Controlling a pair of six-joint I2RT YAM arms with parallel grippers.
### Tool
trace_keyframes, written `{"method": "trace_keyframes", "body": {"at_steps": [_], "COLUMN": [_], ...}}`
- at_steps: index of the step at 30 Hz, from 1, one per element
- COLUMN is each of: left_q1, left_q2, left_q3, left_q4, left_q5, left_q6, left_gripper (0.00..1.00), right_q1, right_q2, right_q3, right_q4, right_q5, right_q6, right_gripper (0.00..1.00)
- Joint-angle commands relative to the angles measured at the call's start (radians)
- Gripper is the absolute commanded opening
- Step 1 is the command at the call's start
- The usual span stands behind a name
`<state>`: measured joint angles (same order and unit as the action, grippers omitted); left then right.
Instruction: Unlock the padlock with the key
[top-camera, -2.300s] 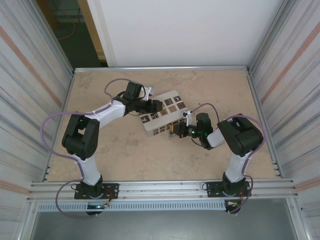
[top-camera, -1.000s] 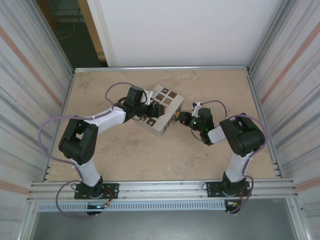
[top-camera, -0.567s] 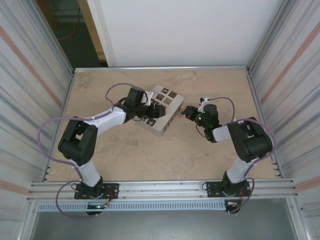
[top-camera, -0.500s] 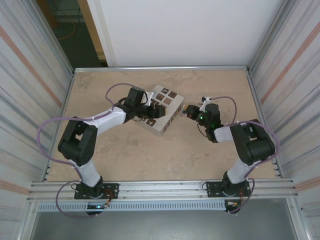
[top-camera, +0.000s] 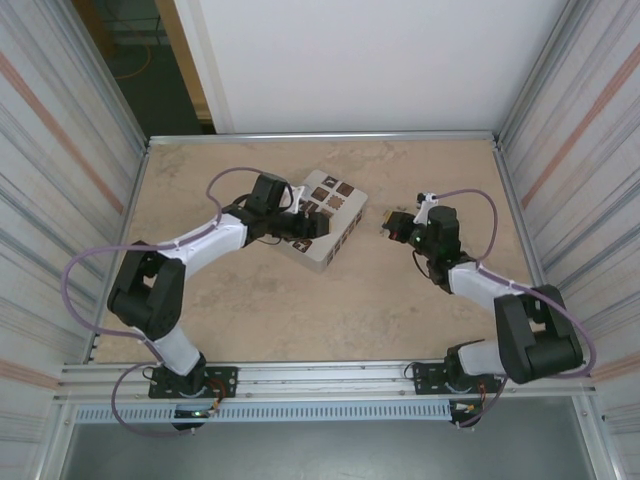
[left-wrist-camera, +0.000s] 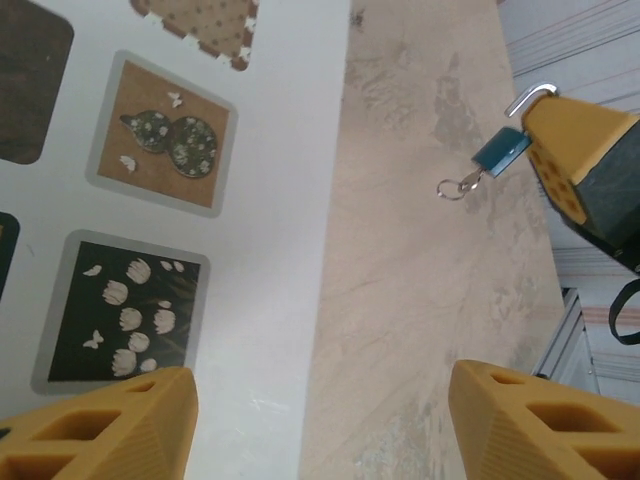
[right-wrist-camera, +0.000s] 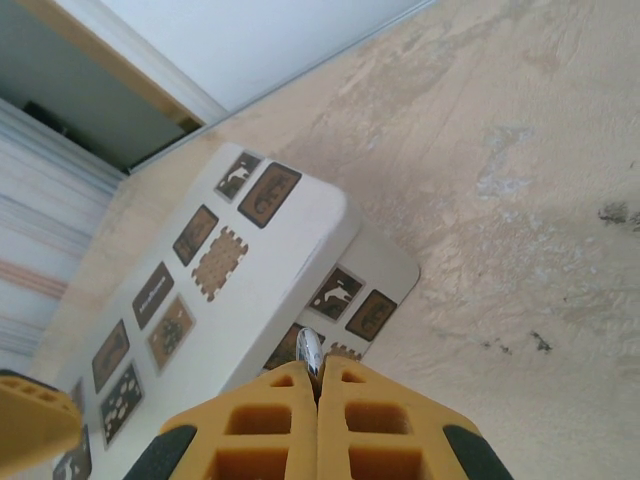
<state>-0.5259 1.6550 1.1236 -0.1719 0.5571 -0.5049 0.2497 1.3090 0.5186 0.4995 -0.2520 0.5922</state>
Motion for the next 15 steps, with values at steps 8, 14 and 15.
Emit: {"method": "trace_keyframes", "body": {"at_steps": [8, 14, 15], "left_q1": [0.042, 0.070, 0.074], "left_q2": [-0.204, -0.311, -0.334], "left_q3": [-0.044, -0.102, -0.115], "left_q4": [0.000, -0.014, -0.018], "left_q5": [-0.004, -0.029, -0.038], "left_q6": [0.022, 0.040, 0.043], "left_gripper": [0.79, 0.80, 0.80], "right_q1": [-0.003, -0.002, -0.001], "right_q2": [-0.191, -0.261, -0.274], "right_q3": [0.076, 0.132, 0.145], "right_q4": [-0.397, -0.596, -0.636], "right_q5": [-0.030, -0.078, -0.085], "right_q6": [-0.209, -0.279, -0.287], "right_gripper": [0.00, 0.00, 0.00]}}
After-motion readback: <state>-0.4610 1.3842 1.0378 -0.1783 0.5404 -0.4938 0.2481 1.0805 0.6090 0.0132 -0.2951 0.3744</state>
